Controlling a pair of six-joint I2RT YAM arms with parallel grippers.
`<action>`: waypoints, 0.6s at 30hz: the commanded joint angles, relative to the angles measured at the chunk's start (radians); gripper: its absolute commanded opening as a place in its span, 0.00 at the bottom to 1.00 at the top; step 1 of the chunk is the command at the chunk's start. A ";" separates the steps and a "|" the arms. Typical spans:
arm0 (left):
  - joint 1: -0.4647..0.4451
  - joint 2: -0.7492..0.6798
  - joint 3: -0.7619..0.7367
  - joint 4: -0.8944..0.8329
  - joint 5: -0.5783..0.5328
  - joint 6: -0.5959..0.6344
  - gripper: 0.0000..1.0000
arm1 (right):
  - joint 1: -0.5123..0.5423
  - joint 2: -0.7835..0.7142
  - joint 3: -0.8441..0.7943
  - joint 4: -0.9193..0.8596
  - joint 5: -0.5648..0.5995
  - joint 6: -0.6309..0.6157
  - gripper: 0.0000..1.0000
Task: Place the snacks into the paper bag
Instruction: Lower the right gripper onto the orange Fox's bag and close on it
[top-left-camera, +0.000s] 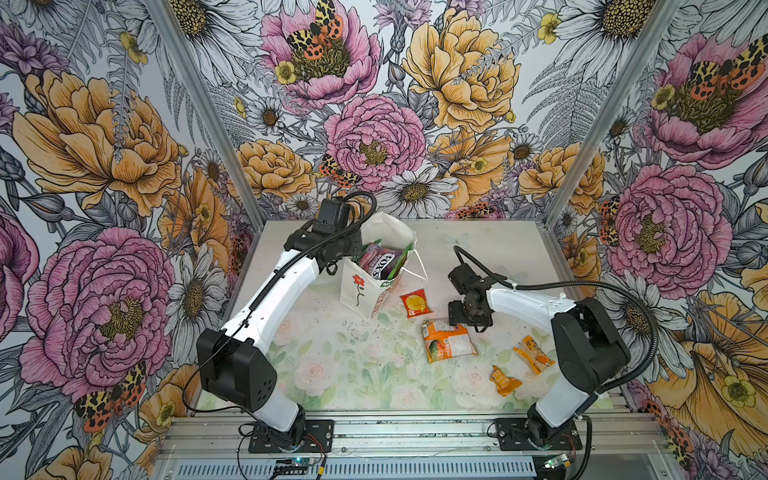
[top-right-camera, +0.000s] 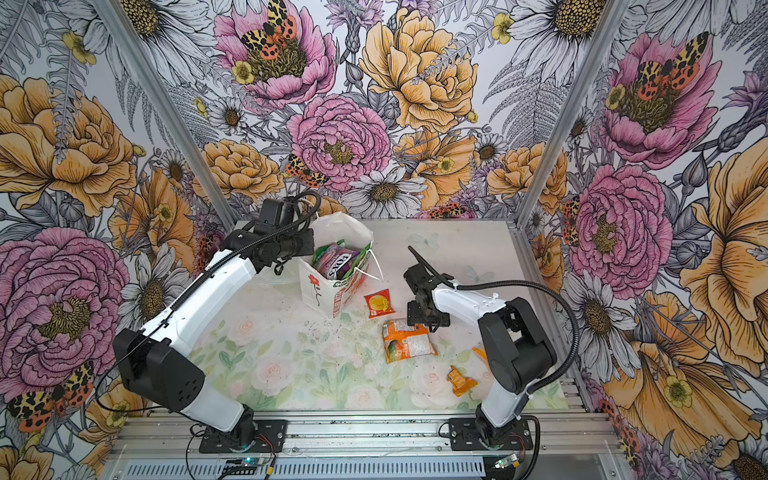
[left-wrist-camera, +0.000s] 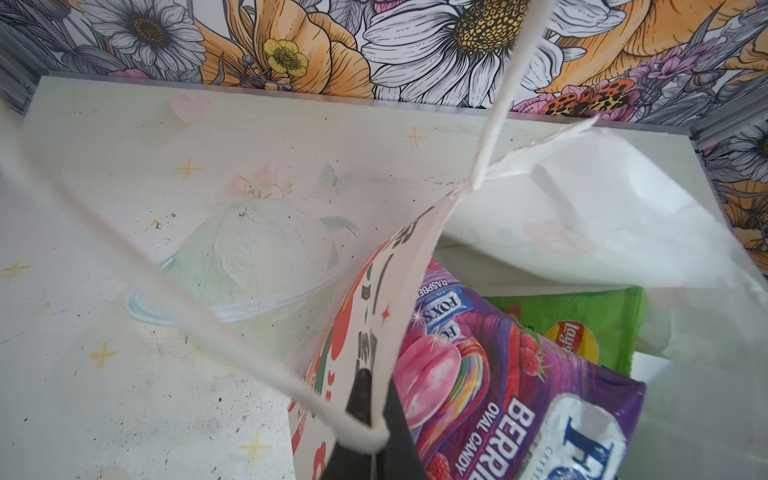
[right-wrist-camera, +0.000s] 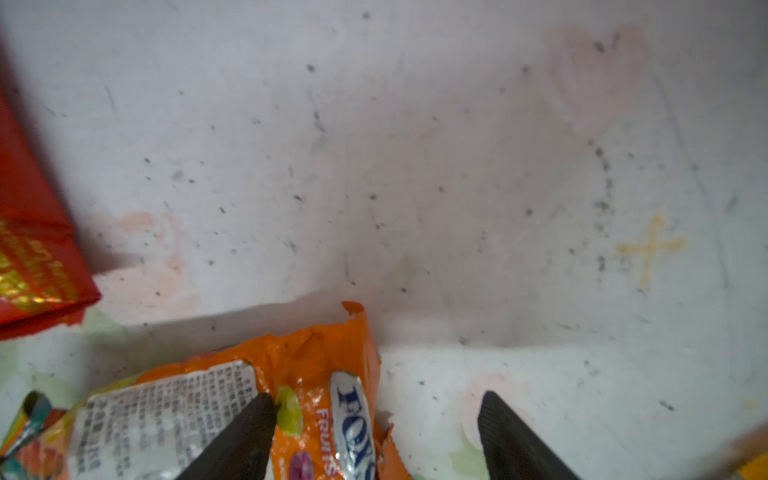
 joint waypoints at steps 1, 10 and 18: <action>-0.004 -0.046 0.009 0.075 -0.017 0.015 0.00 | -0.006 -0.127 -0.067 -0.051 0.002 0.102 0.78; -0.017 -0.041 0.009 0.075 -0.018 0.018 0.00 | -0.011 -0.359 -0.180 -0.035 -0.172 0.137 0.76; -0.021 -0.041 0.008 0.075 -0.026 0.020 0.00 | -0.016 -0.276 -0.194 -0.003 -0.287 0.092 0.72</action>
